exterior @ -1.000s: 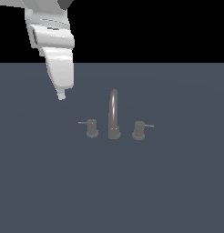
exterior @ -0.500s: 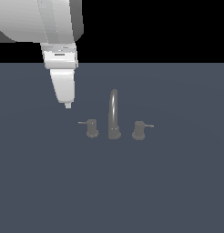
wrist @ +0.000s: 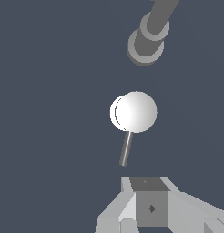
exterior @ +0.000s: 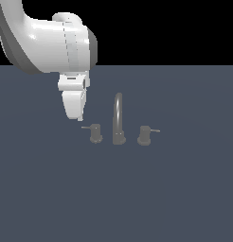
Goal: Turn on the faucet by rotating a designated handle.
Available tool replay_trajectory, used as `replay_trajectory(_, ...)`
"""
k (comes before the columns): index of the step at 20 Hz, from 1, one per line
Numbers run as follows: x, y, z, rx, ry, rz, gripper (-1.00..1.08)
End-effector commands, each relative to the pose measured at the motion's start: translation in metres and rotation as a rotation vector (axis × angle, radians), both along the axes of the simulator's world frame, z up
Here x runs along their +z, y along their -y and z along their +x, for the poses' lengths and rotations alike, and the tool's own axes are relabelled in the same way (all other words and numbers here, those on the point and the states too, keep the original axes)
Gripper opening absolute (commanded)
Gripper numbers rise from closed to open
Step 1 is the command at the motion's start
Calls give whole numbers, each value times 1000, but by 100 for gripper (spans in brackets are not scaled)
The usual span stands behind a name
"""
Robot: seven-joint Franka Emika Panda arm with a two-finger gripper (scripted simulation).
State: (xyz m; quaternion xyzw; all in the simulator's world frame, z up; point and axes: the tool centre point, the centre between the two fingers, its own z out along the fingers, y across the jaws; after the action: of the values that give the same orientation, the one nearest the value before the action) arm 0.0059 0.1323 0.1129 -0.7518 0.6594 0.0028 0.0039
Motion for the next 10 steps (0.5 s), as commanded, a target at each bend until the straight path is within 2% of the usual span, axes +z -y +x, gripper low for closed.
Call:
replay_trajectory(1,-13,5,12,-54,0,-4,-100)
replay_trajectory(10,-44,19,40,-189,-1,-11,-100)
